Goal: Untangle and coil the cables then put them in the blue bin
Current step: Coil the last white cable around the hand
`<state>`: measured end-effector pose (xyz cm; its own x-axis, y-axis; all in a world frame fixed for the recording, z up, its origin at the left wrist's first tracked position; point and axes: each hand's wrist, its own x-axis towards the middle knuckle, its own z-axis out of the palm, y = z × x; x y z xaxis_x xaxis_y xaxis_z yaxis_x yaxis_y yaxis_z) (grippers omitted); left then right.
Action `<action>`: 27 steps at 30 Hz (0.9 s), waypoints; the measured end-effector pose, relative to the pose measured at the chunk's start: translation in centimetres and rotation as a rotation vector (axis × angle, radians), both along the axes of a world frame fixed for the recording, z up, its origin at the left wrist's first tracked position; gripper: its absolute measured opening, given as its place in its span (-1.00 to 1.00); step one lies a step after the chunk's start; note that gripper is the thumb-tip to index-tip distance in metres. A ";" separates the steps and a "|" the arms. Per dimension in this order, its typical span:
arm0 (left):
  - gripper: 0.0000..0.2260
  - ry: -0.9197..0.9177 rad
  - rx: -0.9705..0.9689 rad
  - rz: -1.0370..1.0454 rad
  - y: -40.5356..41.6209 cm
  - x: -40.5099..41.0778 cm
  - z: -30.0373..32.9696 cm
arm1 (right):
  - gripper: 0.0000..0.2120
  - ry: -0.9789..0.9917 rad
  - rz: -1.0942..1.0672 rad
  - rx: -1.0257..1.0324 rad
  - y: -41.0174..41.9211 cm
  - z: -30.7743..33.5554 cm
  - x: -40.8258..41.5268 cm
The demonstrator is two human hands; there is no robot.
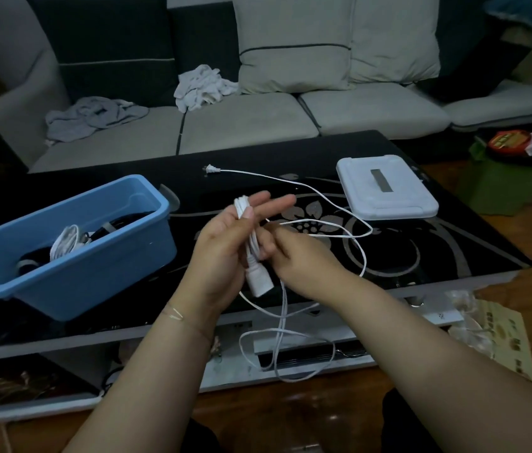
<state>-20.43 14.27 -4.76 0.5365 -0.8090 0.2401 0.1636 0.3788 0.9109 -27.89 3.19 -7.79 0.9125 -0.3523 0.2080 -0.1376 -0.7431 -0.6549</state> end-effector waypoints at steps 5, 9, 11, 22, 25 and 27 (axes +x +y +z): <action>-0.76 -0.025 0.017 0.181 0.0 1.2 -0.2 | -0.82 -0.033 0.145 -0.317 0.8 0.2 -0.8; -0.73 -0.030 0.039 0.260 0.1 2.3 -0.4 | -0.78 -0.034 0.191 -0.326 1.2 0.6 -1.3; -0.73 -0.083 0.087 0.273 0.0 2.3 -0.6 | -0.82 -0.012 0.205 -0.298 1.3 0.4 -1.3; -0.78 -0.627 0.503 0.293 0.0 1.5 -0.9 | -0.74 -0.008 0.124 -0.353 1.0 0.1 -1.0; -0.76 -0.865 0.628 0.295 0.1 1.4 -1.0 | -0.77 -0.011 0.085 -0.388 0.9 0.5 -1.0; -0.71 -0.970 0.691 0.301 0.1 1.3 -1.0 | -0.77 -0.013 0.053 -0.415 0.7 0.8 -1.1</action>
